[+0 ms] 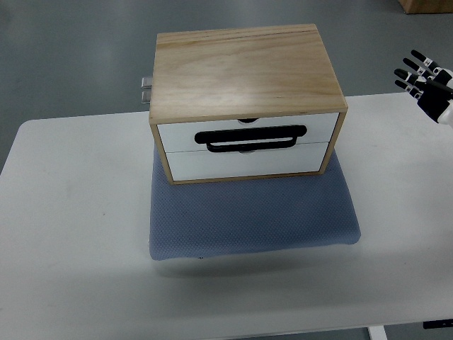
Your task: Open wood drawer with right hand
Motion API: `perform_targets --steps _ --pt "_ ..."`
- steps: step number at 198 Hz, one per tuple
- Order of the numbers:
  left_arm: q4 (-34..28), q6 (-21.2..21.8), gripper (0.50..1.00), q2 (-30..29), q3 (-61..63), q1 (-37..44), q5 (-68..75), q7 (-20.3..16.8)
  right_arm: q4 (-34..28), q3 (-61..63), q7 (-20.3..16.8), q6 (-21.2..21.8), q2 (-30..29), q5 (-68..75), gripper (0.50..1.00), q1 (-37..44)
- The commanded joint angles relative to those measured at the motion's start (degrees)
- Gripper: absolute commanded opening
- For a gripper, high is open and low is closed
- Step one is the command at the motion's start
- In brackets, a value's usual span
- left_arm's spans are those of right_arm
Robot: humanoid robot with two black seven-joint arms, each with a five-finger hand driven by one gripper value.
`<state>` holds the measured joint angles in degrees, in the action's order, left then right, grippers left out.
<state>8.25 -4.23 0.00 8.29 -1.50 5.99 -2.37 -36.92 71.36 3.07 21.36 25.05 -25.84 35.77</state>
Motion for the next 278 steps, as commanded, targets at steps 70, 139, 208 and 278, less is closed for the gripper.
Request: perform_targets --steps 70,139,208,278 --pt "-0.52 0.01 1.000 0.00 0.06 0.26 -0.10 -0.26 0.00 0.00 0.00 0.09 0.00 0.00 0.954 0.26" --pt "-0.34 0.01 1.000 0.00 -0.03 0.35 -0.10 -0.26 0.00 -0.08 -0.09 0.44 0.70 0.00 0.954 0.61" --pt "-0.34 0.01 1.000 0.00 -0.03 0.35 -0.10 -0.26 0.00 -0.17 -0.09 0.53 0.62 0.00 0.954 0.61" --pt "-0.34 0.01 1.000 0.00 -0.03 0.35 -0.10 -0.26 -0.44 -0.08 -0.09 0.53 1.23 0.00 0.954 0.70"
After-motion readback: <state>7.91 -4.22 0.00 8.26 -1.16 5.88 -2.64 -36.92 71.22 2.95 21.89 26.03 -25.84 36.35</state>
